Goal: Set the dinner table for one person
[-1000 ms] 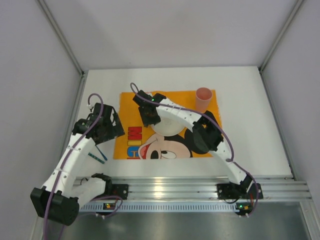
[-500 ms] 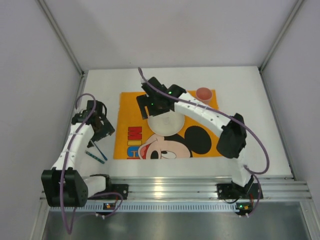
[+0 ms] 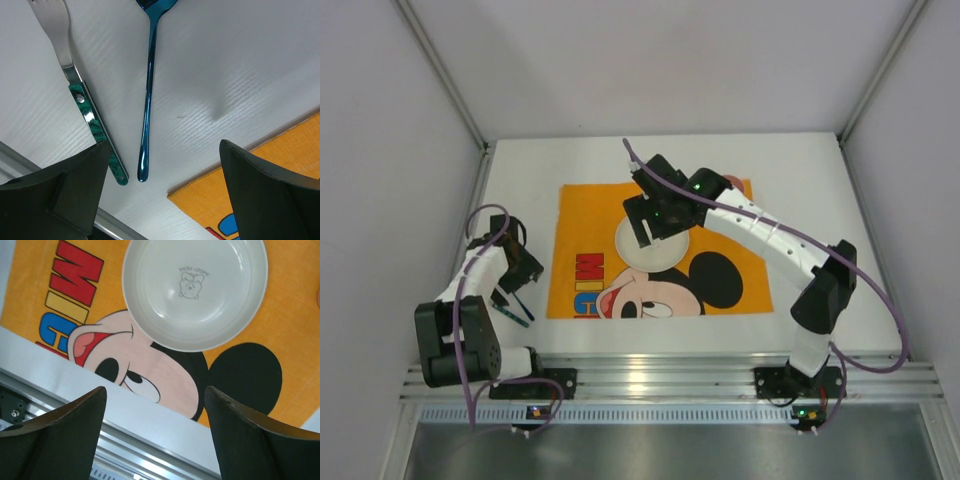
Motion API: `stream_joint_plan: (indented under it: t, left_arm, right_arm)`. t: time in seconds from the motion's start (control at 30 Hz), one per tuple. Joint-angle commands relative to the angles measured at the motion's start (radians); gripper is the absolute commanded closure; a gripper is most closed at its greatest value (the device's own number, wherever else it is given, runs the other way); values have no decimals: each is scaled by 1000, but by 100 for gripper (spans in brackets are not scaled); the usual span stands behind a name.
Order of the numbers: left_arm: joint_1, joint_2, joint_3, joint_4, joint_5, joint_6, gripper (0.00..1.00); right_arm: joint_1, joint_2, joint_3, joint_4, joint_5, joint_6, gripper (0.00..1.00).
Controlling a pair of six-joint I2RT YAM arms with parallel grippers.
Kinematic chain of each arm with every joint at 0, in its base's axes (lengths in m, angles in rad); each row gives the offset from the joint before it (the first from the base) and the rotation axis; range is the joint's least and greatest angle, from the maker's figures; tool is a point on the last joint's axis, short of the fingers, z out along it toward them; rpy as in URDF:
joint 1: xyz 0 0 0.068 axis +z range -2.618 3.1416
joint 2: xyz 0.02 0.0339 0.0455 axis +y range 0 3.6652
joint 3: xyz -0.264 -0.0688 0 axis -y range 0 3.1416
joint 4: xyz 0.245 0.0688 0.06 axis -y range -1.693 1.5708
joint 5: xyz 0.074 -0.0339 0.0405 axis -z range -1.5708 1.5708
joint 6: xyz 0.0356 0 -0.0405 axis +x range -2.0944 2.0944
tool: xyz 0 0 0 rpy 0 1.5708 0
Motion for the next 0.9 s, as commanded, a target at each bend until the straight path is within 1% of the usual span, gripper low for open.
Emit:
stream_joint_plan:
  t: [0.0, 0.13, 0.27, 0.37, 0.47, 0.53, 0.57, 0.63, 0.67, 0.7, 0.77, 0.8, 0.87]
  left_arm:
    - [17, 12, -18, 123, 12, -30, 5]
    - [41, 24, -47, 187, 9, -26, 5]
    - [110, 66, -72, 247, 60, -6, 7]
    - [147, 115, -63, 274, 80, 8, 10]
    - [158, 164, -49, 313, 110, 13, 16]
    - [159, 186, -44, 336, 123, 14, 22]
    - [159, 207, -40, 339, 123, 8, 29]
    - [159, 222, -40, 354, 127, 5, 40]
    - [161, 233, -44, 356, 124, 4, 43]
    - [159, 238, -47, 360, 120, 4, 50]
    - [161, 248, -60, 377, 109, 4, 55]
    - [159, 253, -63, 380, 104, 5, 59]
    - [159, 271, -69, 394, 101, 14, 65]
  right_arm:
    - [-9, -6, 3, -62, 26, -29, 21]
    - [-7, -1, -8, -75, 4, -9, 22]
    - [-7, 3, -20, -79, -7, -4, 23]
    - [-7, 6, -28, -85, -4, -6, 23]
    - [-7, 15, -28, -90, -4, -6, 23]
    - [-5, 23, -22, -93, -2, -6, 23]
    - [-7, 28, -20, -96, -2, -6, 23]
    - [-7, 32, -14, -99, -1, -6, 23]
    - [-5, 37, -11, -99, -1, -6, 23]
    - [-7, 37, -13, -99, 1, -6, 23]
    - [-7, 43, -13, -101, 4, -6, 24]
    - [-5, 45, -14, -102, 4, -6, 24]
    - [-7, 46, -17, -101, 6, -6, 24]
